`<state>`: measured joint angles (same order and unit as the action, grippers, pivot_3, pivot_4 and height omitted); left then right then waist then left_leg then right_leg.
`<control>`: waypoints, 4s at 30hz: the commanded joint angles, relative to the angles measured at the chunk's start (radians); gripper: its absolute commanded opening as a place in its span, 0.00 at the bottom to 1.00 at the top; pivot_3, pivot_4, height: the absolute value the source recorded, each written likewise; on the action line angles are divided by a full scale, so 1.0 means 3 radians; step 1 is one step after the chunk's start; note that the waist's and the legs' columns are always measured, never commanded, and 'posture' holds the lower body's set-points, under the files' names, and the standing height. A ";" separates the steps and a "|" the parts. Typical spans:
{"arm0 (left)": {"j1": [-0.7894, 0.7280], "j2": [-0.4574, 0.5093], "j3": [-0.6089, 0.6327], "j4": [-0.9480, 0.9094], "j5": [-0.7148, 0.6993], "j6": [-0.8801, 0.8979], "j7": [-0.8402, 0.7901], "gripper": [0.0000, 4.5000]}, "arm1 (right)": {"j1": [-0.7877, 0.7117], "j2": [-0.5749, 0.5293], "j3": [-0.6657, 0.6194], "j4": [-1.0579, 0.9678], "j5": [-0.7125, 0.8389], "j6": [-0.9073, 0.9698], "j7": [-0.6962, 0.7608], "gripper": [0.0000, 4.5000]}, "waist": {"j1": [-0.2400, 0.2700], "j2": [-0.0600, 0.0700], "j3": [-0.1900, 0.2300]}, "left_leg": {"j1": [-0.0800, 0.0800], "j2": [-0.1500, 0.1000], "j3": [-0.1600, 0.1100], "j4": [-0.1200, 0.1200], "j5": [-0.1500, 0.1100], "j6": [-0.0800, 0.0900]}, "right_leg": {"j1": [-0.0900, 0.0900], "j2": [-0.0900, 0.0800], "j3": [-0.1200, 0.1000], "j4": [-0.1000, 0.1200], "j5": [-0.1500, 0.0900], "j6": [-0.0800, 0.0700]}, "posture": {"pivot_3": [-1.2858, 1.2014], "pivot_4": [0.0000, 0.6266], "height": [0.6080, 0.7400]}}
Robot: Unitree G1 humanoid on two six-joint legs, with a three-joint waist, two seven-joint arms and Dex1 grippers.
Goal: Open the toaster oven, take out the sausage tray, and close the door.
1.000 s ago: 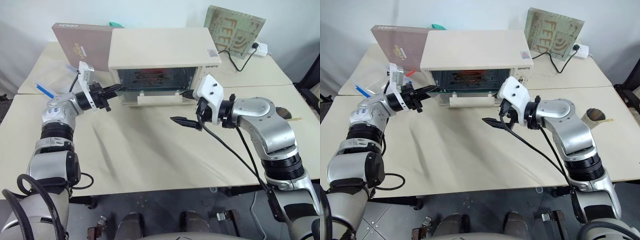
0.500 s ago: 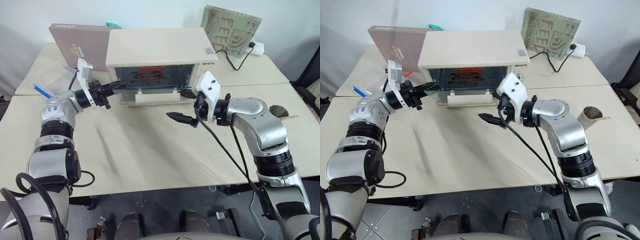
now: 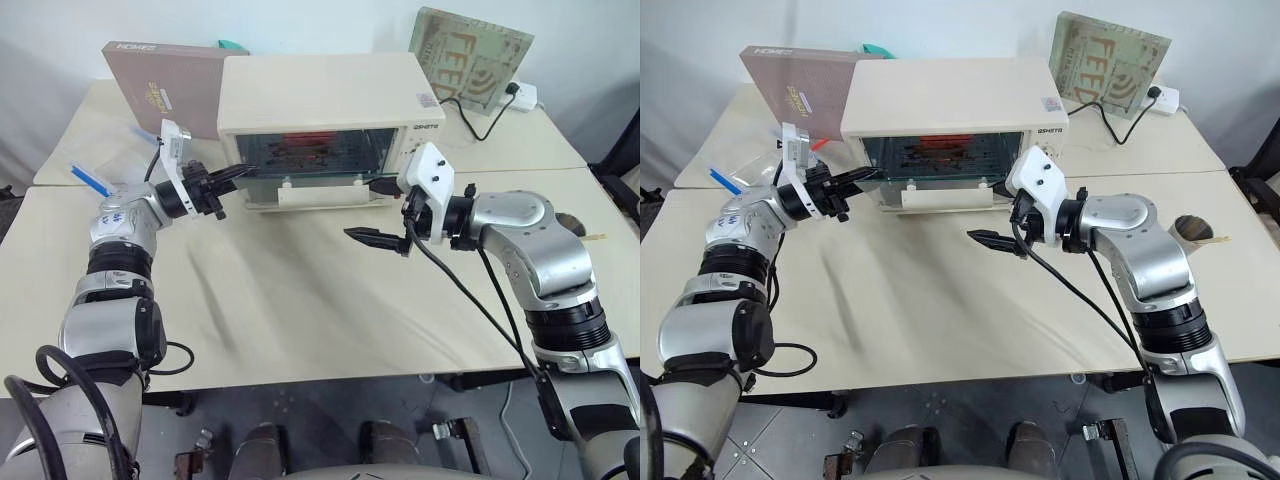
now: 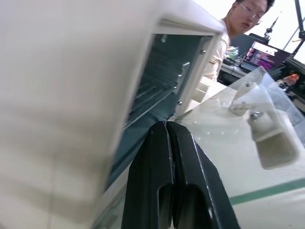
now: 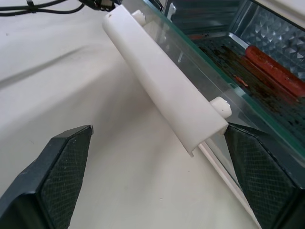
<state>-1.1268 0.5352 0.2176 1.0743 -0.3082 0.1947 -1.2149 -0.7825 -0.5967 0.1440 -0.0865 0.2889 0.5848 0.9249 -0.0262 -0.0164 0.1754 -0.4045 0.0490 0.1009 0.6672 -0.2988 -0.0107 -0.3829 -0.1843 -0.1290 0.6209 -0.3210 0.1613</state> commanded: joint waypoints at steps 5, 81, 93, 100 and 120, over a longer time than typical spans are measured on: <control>-0.0033 0.0018 0.0028 -0.0060 -0.0016 -0.0032 -0.0027 0.01 | 0.0111 -0.0242 0.0133 0.0196 -0.0321 -0.0051 -0.0050 1.00 | 0.0025 -0.0002 -0.0001 | 0.0001 0.0000 -0.0003 0.0006 0.0000 0.0000 | 0.0005 0.0000 0.0000 0.0000 0.0000 0.0000 | 0.52 0.24 1.00; 0.3073 -0.0229 0.0895 -0.3520 -0.1404 0.0213 0.0544 0.01 | -0.1463 0.1191 0.1521 0.2319 -0.2130 -0.1098 -0.1718 1.00 | -0.0182 -0.0007 0.0008 | -0.0007 0.0004 0.0006 -0.0007 0.0001 -0.0002 | -0.0031 -0.0004 0.0005 0.0027 0.0000 0.0000 | 0.52 0.24 1.00; 0.3116 -0.0139 0.1110 -0.3739 -0.1615 0.0391 0.1141 0.25 | -0.1880 0.1595 0.1515 0.3602 -0.2648 -0.1652 -0.2369 1.00 | -0.0207 -0.0007 0.0008 | -0.0006 0.0003 -0.0001 -0.0009 0.0002 -0.0004 | -0.0027 -0.0004 0.0006 0.0027 0.0000 0.0000 | 0.52 0.24 1.00; 0.3139 -0.0157 0.1073 -0.3793 -0.1648 0.0360 0.1143 0.73 | -0.1962 0.1668 0.1497 0.3798 -0.2763 -0.1765 -0.2457 0.58 | -0.0207 -0.0006 0.0009 | -0.0006 0.0003 0.0000 -0.0011 0.0002 -0.0005 | -0.0028 -0.0003 0.0006 0.0027 0.0000 -0.0001 | 0.52 0.24 1.00; 0.3059 -0.0151 0.0996 -0.3739 -0.1620 0.0276 0.1183 1.00 | -0.1858 0.1552 0.1519 0.3368 -0.3131 -0.1799 -0.2489 0.00 | -0.0205 -0.0006 0.0009 | -0.0007 0.0003 0.0000 -0.0012 0.0002 -0.0006 | -0.0029 -0.0003 0.0007 0.0026 0.0000 0.0000 | 0.52 0.24 1.00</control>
<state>-0.2002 0.4781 0.5077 -0.0264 -0.7818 0.2947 -0.8578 -1.3326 -0.1242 0.6218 1.0262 -0.6455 0.0414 0.1750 -0.0878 -0.0182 0.1781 -0.4065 0.0501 0.1008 0.6632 -0.2982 -0.0125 -0.3915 -0.1852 -0.1270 0.6288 -0.3209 0.1612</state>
